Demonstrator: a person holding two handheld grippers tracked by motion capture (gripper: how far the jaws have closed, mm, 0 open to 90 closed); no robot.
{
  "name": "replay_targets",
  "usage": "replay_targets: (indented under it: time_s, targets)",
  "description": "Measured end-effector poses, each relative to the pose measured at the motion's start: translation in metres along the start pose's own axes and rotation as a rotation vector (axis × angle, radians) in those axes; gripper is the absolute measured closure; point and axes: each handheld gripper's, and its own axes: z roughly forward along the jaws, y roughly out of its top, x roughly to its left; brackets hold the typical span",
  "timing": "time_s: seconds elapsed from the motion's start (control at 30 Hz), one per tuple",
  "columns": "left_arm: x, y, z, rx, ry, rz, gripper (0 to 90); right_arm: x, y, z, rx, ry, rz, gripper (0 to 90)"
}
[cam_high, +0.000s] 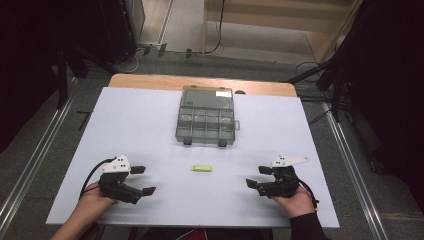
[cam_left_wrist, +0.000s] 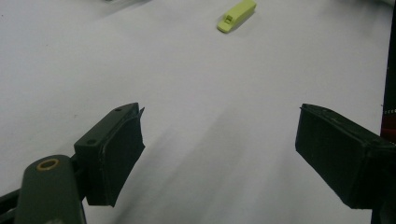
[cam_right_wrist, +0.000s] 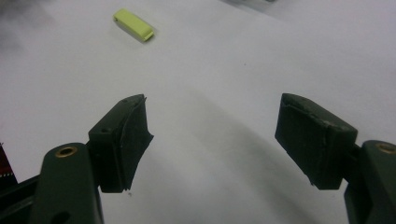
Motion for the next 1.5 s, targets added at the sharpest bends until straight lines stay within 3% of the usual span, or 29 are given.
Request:
replay_targets:
  time_s: [0.93,1.5]
  targets:
    - [0.0006,-0.0002,-0.0015,-0.008,-0.001,-0.005,14.8,0.0045,0.0011,0.0016,0.006,0.030,-0.028,25.6]
    - [0.0006,-0.0002,-0.0014,-0.012,0.000,-0.006,14.8,0.0045,0.0010,0.0023,0.006,0.033,-0.016,25.8]
